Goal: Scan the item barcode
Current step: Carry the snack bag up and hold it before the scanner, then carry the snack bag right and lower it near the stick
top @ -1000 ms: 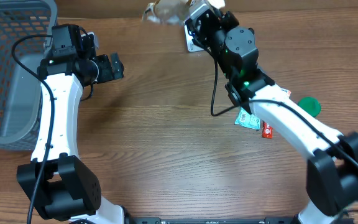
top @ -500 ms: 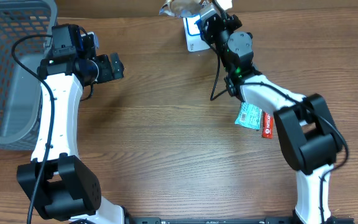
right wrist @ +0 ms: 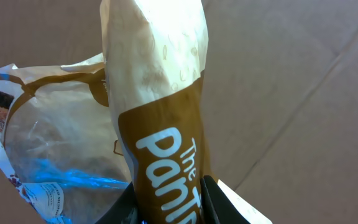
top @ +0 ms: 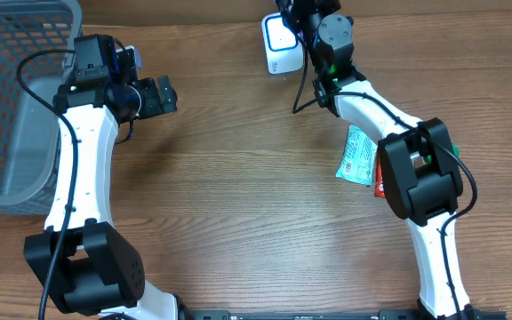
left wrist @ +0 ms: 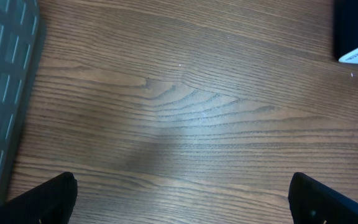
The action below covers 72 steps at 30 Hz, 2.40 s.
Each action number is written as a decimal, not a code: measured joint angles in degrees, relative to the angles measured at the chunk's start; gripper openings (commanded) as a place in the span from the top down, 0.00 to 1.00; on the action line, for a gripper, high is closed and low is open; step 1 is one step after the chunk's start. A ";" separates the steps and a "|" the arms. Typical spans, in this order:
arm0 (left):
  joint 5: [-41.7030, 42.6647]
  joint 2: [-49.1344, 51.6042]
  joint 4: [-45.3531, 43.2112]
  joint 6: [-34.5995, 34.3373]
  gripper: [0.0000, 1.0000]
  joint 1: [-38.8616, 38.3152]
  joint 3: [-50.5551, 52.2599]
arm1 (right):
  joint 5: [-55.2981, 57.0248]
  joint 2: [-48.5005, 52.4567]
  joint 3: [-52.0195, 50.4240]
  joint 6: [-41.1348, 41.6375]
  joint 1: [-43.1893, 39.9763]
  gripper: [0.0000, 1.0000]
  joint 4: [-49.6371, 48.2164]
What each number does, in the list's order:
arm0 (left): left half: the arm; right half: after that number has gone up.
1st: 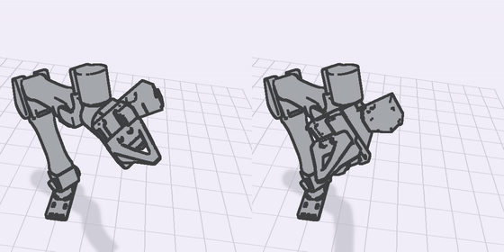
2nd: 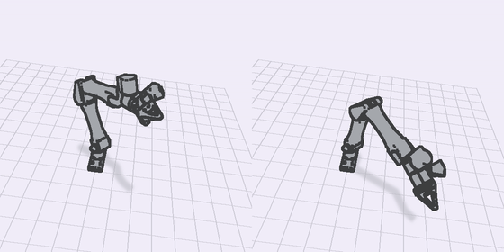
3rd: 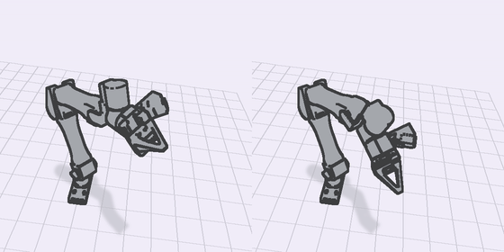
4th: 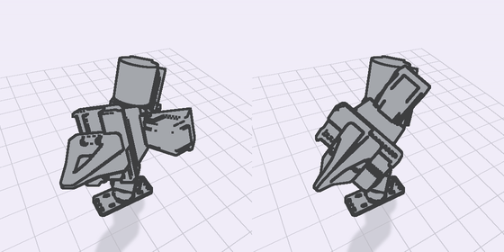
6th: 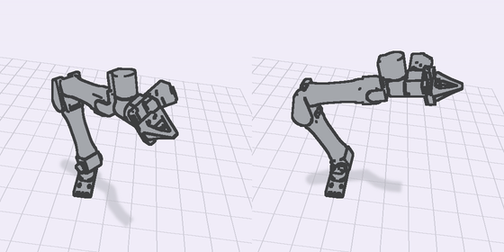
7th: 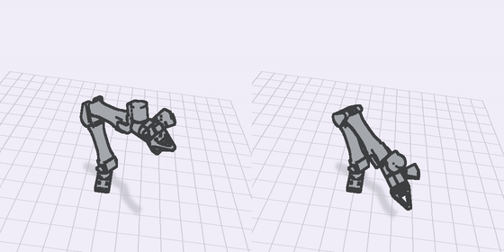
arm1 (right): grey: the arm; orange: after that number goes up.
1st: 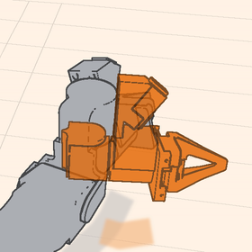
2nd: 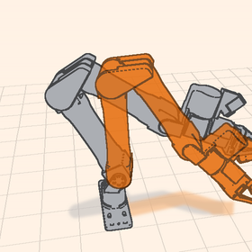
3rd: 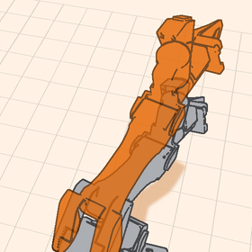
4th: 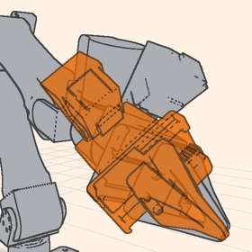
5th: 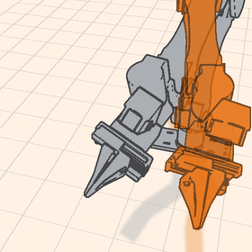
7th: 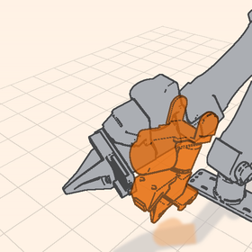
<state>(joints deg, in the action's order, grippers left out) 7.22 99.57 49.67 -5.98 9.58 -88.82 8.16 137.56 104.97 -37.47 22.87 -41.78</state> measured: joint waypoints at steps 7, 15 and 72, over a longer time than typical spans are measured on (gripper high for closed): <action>0.00 0.00 0.00 0.00 0.00 0.00 0.00 | 1.81 5.60 0.02 -2.60 0.04 0.96 -2.69; 0.00 0.00 0.00 0.00 0.00 0.00 0.00 | 5.62 6.75 0.02 -3.10 0.28 0.96 -4.90; 0.00 0.00 0.00 0.00 0.00 0.00 0.00 | 7.69 -10.97 0.31 12.09 6.36 0.96 49.40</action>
<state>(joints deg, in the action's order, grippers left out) 7.22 99.57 49.67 -5.98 9.58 -88.82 15.86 126.58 105.27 -25.39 29.23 7.62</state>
